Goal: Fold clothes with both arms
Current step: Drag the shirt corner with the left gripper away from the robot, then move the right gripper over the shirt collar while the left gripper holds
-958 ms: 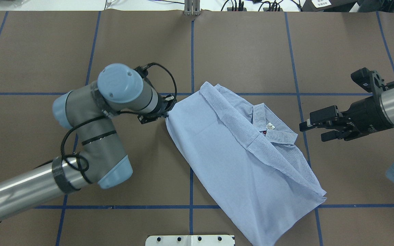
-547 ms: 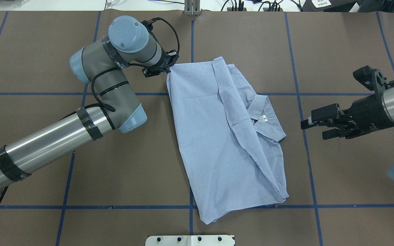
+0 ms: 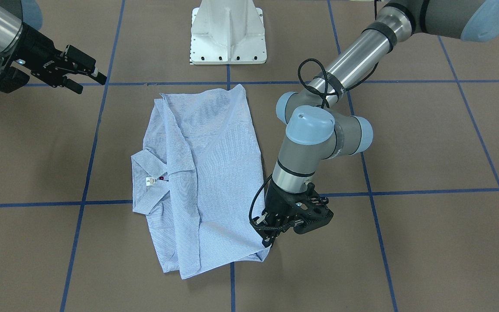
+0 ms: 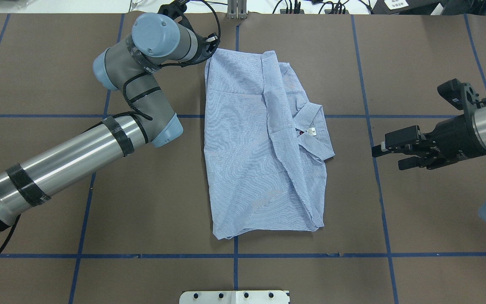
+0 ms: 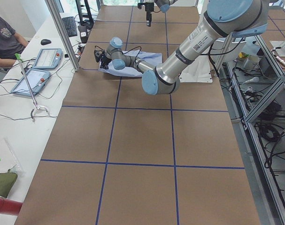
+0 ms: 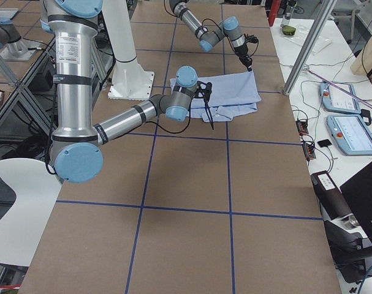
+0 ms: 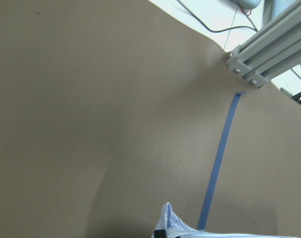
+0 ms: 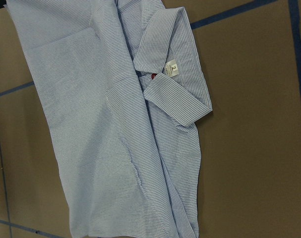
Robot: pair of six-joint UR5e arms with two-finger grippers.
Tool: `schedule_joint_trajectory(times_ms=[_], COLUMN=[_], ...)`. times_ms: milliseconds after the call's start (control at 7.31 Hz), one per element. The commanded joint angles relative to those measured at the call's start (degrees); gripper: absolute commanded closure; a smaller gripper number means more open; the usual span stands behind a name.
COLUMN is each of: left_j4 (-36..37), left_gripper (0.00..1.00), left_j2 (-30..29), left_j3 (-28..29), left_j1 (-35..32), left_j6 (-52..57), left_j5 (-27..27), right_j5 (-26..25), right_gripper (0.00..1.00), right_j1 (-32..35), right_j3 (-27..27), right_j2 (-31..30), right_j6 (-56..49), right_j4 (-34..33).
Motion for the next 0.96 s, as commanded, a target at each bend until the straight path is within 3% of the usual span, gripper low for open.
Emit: schedule_joint_trajectory(times_ms=[0, 137, 274, 411, 821], left_j4=[-3.23, -4.02, -4.38, -4.55, -3.86], left_gripper=[1.00, 1.00, 0.73, 0.02, 0.01], left_j2=[-1.60, -2.22, -2.14, -2.23, 0.91], left_j3=[2.64, 3.52, 3.53, 3.36, 1.26], left_j1=[0.04, 0.04, 0.04, 0.04, -0.14], left_j6=[-0.06, -0.07, -0.07, 0.11, 3.08], left_j5=[1.42, 1.42, 1.42, 1.42, 0.90], right_j5=[-0.39, -0.39, -0.39, -1.09, -4.33], right_gripper=[0.00, 0.00, 0.00, 0.00, 0.00], right_j1=[0.21, 0.30, 0.38, 0.39, -0.84], right_j3=[0.02, 0.10, 0.10, 0.10, 0.02], right_j2=[0.06, 0.06, 0.06, 0.06, 1.46], right_j6=[0.00, 0.00, 0.00, 0.00, 0.00], right_j4=[0.00, 0.00, 0.00, 0.00, -0.35])
